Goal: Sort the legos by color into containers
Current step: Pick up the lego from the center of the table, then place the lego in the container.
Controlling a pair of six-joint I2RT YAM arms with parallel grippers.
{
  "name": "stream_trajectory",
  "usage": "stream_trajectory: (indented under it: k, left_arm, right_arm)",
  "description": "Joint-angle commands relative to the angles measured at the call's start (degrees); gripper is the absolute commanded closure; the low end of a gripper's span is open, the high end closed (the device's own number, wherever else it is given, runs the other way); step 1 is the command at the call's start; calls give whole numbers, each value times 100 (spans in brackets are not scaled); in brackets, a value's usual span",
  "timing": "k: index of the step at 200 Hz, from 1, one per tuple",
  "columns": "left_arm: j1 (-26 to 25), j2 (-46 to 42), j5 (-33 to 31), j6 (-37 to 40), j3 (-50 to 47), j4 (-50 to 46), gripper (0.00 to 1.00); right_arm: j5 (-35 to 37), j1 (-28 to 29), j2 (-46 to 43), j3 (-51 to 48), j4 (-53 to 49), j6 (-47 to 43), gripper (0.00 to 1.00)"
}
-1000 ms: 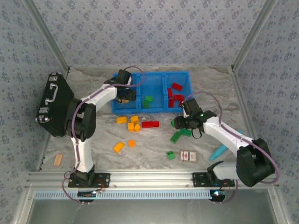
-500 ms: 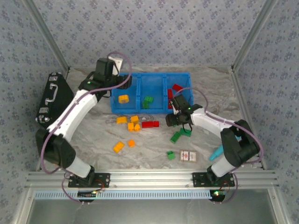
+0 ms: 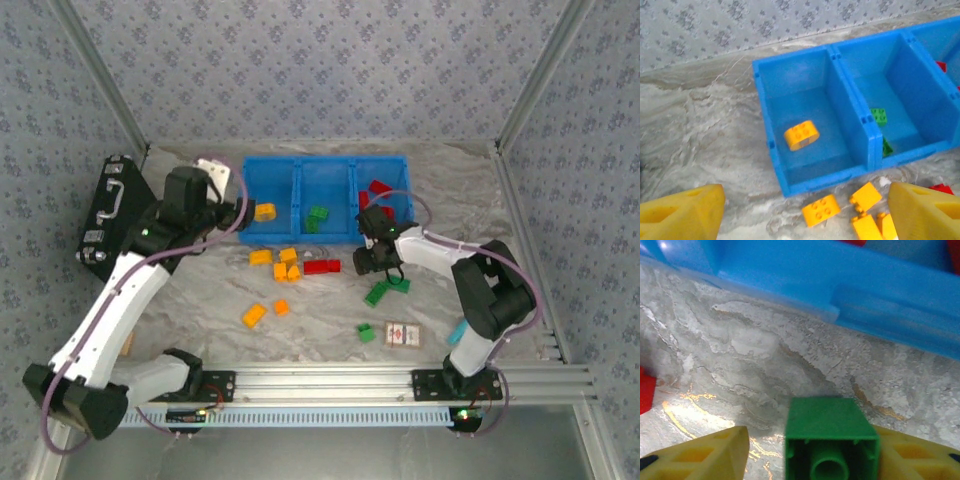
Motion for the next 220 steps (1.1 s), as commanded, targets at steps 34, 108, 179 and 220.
stream_trajectory:
  k: [34,108,179,220]
  left_arm:
    - [-20,-597,-242,-111,-526,-264,14]
    - [-20,-931,420,-874,-1705,-264,14]
    - [-50,-1602,1079,-1957,-2989,-167,15]
    - [-1213,-1497,599,-2634,-3243,-392,14]
  right_arm:
    - [404,49,99,137,-373,231,59]
    - [595,469,-93,1272,-1306,176,73]
    - [348,627,472,3205,-1421,-40,74]
    - [362,578,1442,4033,-1216,-305,74]
